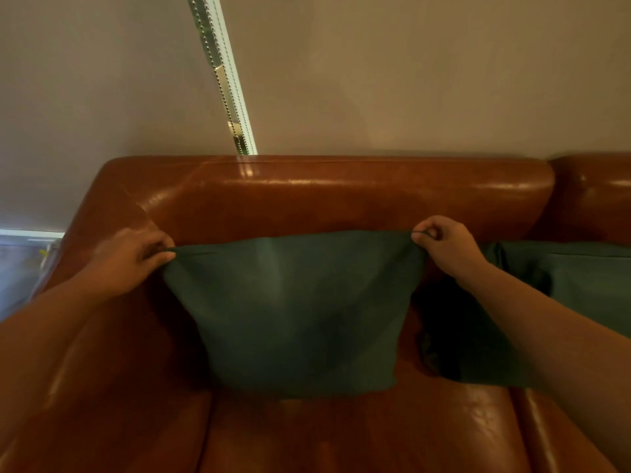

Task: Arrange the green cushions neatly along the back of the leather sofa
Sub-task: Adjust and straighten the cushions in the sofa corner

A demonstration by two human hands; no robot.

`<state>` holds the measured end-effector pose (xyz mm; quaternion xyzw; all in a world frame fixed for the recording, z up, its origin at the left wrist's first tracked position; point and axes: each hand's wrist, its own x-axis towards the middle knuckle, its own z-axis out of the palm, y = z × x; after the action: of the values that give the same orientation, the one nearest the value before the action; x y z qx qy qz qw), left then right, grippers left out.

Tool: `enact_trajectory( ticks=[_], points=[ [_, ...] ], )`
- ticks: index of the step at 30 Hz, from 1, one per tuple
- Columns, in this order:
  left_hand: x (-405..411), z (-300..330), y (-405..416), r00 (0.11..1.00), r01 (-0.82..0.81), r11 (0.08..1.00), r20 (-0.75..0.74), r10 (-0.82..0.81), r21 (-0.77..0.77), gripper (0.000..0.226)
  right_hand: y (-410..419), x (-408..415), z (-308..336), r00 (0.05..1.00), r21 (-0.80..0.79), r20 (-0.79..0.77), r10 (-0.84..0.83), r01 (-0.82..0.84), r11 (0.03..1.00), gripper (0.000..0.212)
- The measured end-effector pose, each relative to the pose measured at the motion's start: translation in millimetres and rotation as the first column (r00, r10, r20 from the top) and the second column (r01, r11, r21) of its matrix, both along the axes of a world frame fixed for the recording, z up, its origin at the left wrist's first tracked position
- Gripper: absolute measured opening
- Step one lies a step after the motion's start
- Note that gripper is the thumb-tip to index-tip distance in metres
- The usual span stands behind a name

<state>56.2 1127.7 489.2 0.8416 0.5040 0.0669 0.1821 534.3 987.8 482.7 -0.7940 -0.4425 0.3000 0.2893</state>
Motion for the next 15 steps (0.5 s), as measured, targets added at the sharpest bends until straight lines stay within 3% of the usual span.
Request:
enact_trajectory(
  ticks=[3,5,9,12,15],
  points=[
    [16,0,-4,0.991,-0.081,0.993,-0.104,0.09,0.088,0.053,-15,-3,-13,0.978,0.083,-0.163,-0.13,0.145,0.986,0.021],
    [44,2,-16,0.988,-0.122,0.98,-0.071,0.134,0.159,0.042,-34,-5,-30,0.908,0.022,-0.336,-0.249,0.272,0.962,0.035],
    [135,5,-37,0.997,0.064,0.989,0.025,-0.068,0.133,0.025,-42,-8,-50,0.581,-0.038,-0.763,-0.284,0.398,0.917,0.035],
    [214,3,-49,0.97,0.186,0.975,0.137,-0.202,0.118,0.018,-26,-4,-42,0.466,-0.112,-0.798,-0.382,0.509,0.853,0.028],
    [290,-1,-61,0.953,0.254,0.967,0.162,-0.257,0.036,0.022,-18,0,-39,0.386,-0.205,-0.823,-0.415,0.48,0.853,0.027]
  ],
)
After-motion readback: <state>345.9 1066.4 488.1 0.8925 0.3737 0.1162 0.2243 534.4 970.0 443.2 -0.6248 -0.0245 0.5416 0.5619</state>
